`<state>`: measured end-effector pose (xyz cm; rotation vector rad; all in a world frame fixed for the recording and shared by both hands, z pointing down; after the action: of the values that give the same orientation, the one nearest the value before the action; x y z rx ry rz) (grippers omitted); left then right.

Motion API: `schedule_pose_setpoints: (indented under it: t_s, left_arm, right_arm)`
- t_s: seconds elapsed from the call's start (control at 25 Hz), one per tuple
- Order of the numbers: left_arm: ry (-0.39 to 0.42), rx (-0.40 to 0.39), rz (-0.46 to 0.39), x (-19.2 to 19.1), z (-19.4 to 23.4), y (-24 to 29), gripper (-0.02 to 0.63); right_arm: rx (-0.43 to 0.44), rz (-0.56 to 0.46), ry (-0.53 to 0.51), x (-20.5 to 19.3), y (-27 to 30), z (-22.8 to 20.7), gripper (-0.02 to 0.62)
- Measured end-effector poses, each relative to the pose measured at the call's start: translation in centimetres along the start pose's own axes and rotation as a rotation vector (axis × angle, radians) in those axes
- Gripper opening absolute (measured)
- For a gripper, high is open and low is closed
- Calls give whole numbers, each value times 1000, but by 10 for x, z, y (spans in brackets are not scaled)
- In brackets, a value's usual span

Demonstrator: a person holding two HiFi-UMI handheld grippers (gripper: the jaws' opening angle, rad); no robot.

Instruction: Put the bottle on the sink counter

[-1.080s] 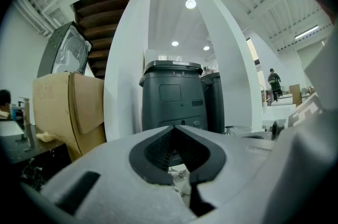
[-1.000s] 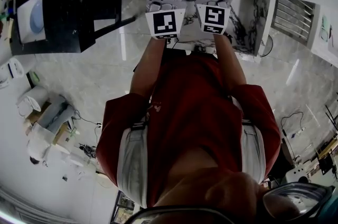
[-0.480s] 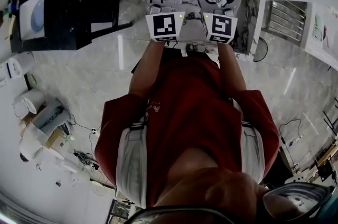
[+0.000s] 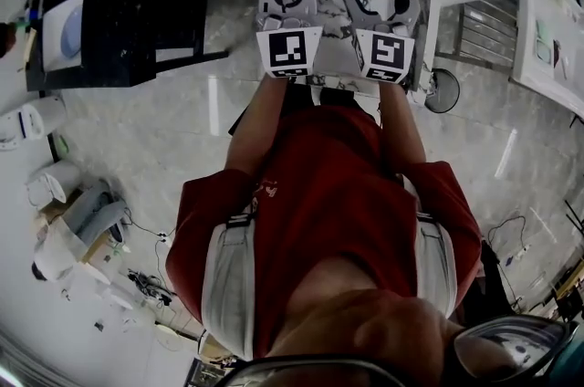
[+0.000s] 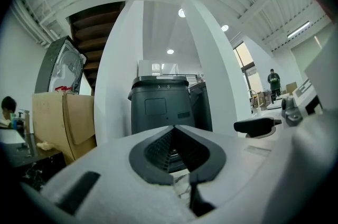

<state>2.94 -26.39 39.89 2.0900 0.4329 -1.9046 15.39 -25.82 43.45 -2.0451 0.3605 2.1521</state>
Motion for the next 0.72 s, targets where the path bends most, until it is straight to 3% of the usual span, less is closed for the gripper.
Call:
schedule_pose_setpoints:
  t_s: [0.28,0.72]
  left_arm:
    - [17,-14,-1,9,-16,6,3]
    - [7,-67,-32,15,1,1,3]
  right_arm:
    - [-19,11,19,0,-9,-19,433]
    - [-86,-14,3,18,-10,-4,425]
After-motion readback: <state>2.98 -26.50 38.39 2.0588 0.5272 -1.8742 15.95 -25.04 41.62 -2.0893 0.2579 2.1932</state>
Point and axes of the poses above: the fingertips, and each gripper's own axes: y forward along the fingers, z to its left, x out of its top, the point moved 3 cm from there along -y, backward along the fingers, and after that the axes turned 2 degrees about -x, right-handed, at the moved point
